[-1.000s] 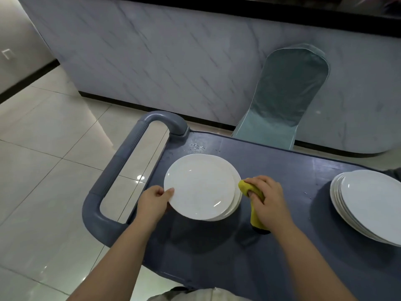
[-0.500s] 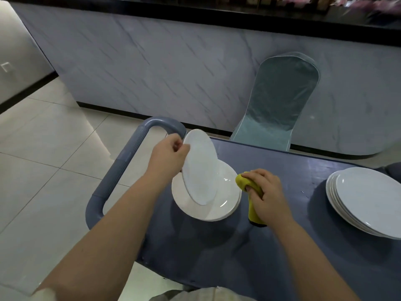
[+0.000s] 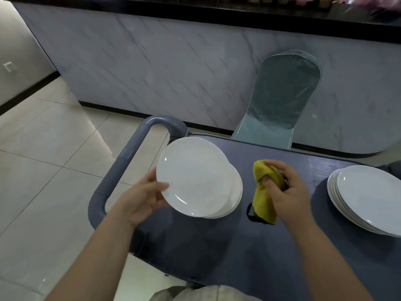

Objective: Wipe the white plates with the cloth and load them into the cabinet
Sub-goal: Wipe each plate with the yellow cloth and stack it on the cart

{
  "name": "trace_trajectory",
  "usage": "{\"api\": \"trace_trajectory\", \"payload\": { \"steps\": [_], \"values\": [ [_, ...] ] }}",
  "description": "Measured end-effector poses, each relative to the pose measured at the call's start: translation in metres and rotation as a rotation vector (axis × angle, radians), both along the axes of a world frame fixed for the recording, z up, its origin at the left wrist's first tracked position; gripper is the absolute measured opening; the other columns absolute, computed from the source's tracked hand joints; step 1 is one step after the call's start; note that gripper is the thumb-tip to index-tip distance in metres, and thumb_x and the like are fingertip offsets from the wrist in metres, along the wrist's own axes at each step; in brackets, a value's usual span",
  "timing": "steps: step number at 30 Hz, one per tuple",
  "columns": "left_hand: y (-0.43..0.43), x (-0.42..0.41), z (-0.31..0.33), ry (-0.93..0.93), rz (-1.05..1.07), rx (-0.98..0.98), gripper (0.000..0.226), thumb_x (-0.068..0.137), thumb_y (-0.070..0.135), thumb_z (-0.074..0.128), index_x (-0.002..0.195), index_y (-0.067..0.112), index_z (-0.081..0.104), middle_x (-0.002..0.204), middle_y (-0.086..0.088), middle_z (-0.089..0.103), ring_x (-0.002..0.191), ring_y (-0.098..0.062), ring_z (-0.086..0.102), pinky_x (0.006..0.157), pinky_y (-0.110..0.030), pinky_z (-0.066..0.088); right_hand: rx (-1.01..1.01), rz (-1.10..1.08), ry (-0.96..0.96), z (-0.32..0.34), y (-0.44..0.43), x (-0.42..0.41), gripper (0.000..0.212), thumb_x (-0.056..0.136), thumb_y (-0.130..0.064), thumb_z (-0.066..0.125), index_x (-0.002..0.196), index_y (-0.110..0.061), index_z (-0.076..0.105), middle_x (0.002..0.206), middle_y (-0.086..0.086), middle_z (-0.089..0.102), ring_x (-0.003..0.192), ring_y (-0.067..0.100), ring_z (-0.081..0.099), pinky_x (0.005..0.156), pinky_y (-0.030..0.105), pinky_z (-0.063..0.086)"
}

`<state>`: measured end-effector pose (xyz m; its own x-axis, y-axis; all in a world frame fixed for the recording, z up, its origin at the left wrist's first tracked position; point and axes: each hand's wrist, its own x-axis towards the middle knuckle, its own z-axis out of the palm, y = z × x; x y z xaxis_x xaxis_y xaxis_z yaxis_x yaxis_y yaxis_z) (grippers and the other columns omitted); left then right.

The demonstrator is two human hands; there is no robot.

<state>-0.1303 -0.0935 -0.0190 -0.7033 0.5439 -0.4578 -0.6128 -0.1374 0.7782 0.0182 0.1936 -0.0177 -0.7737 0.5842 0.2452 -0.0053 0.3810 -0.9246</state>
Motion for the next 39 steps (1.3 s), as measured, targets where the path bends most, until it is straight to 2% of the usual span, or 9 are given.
{"api": "trace_trajectory", "payload": {
  "steps": [7, 10, 13, 19, 23, 26, 29, 33, 39],
  "values": [
    [0.054, 0.052, -0.028, -0.152, 0.08, 0.173, 0.06, 0.07, -0.005, 0.061, 0.123, 0.022, 0.065, 0.112, -0.012, 0.07, 0.093, -0.027, 0.071, 0.07, -0.041, 0.059, 0.438, 0.305, -0.201, -0.011, -0.082, -0.051, 0.032, 0.087, -0.036, 0.067, 0.119, -0.035, 0.062, 0.131, -0.014, 0.052, 0.114, 0.015, 0.04, 0.105, 0.035, 0.034],
    [0.059, 0.051, -0.03, -0.146, 0.108, 0.156, 0.06, 0.072, -0.009, 0.056, 0.122, 0.023, 0.066, 0.107, -0.01, 0.071, 0.088, -0.024, 0.071, 0.067, -0.039, 0.059, 0.671, 0.329, -0.255, -0.031, -0.08, -0.027, 0.044, 0.091, -0.044, 0.049, 0.135, -0.045, 0.046, 0.149, -0.017, 0.035, 0.115, 0.022, 0.036, 0.098, 0.036, 0.033],
    [0.063, 0.054, -0.032, -0.115, 0.083, 0.123, 0.062, 0.077, -0.012, 0.048, 0.119, 0.029, 0.067, 0.107, -0.004, 0.072, 0.085, -0.02, 0.07, 0.066, -0.036, 0.058, 0.771, 0.3, -0.22, -0.044, -0.041, 0.009, 0.041, 0.091, -0.033, 0.048, 0.131, -0.034, 0.059, 0.145, -0.005, 0.047, 0.104, 0.034, 0.05, 0.09, 0.048, 0.043],
    [0.088, 0.076, -0.028, 0.029, -0.139, 0.086, 0.063, 0.064, -0.004, 0.061, 0.114, 0.032, 0.071, 0.104, -0.002, 0.072, 0.09, -0.018, 0.069, 0.071, -0.041, 0.058, 0.565, -0.112, -0.168, -0.027, 0.001, -0.022, 0.038, 0.093, -0.011, 0.058, 0.13, -0.019, 0.06, 0.141, 0.008, 0.047, 0.112, 0.037, 0.045, 0.102, 0.031, 0.028],
    [0.093, 0.067, -0.025, 0.017, -0.091, 0.168, 0.063, 0.073, -0.014, 0.06, 0.124, 0.023, 0.065, 0.114, -0.009, 0.07, 0.097, -0.026, 0.069, 0.068, -0.042, 0.059, 0.665, 0.125, -0.103, -0.034, -0.049, -0.017, 0.043, 0.092, -0.025, 0.05, 0.135, -0.03, 0.051, 0.144, 0.001, 0.042, 0.113, 0.028, 0.044, 0.1, 0.029, 0.029],
    [0.09, 0.059, -0.027, -0.003, -0.058, 0.113, 0.065, 0.076, -0.017, 0.054, 0.123, 0.026, 0.065, 0.11, -0.005, 0.071, 0.092, -0.022, 0.07, 0.067, -0.042, 0.06, 0.744, 0.207, -0.133, -0.059, -0.035, 0.045, 0.043, 0.088, -0.013, 0.059, 0.129, -0.024, 0.06, 0.14, 0.006, 0.049, 0.101, 0.034, 0.05, 0.096, 0.032, 0.037],
    [0.098, 0.073, -0.028, 0.053, -0.134, 0.059, 0.062, 0.065, -0.007, 0.059, 0.109, 0.034, 0.073, 0.101, 0.002, 0.073, 0.088, -0.015, 0.069, 0.067, -0.038, 0.058, 0.767, 0.052, -0.241, -0.056, 0.01, 0.067, 0.04, 0.083, -0.004, 0.06, 0.12, -0.014, 0.068, 0.133, 0.014, 0.053, 0.094, 0.045, 0.054, 0.093, 0.034, 0.036],
    [0.121, 0.093, -0.021, 0.109, -0.253, 0.078, 0.061, 0.067, -0.005, 0.059, 0.112, 0.034, 0.072, 0.102, 0.001, 0.072, 0.09, -0.017, 0.069, 0.069, -0.037, 0.057, 0.583, -0.132, -0.236, -0.023, 0.021, 0.021, 0.043, 0.09, -0.013, 0.051, 0.131, -0.021, 0.06, 0.143, 0.009, 0.045, 0.112, 0.038, 0.046, 0.101, 0.03, 0.026],
    [0.133, 0.079, -0.003, 0.295, -0.145, -0.123, 0.061, 0.082, -0.011, 0.056, 0.117, 0.036, 0.07, 0.109, -0.007, 0.069, 0.091, -0.028, 0.067, 0.07, -0.047, 0.061, 0.623, 0.224, -0.165, -0.056, 0.005, 0.075, 0.043, 0.09, -0.009, 0.061, 0.13, -0.025, 0.06, 0.143, 0.002, 0.045, 0.112, 0.032, 0.046, 0.103, 0.031, 0.033]
  ]
}}
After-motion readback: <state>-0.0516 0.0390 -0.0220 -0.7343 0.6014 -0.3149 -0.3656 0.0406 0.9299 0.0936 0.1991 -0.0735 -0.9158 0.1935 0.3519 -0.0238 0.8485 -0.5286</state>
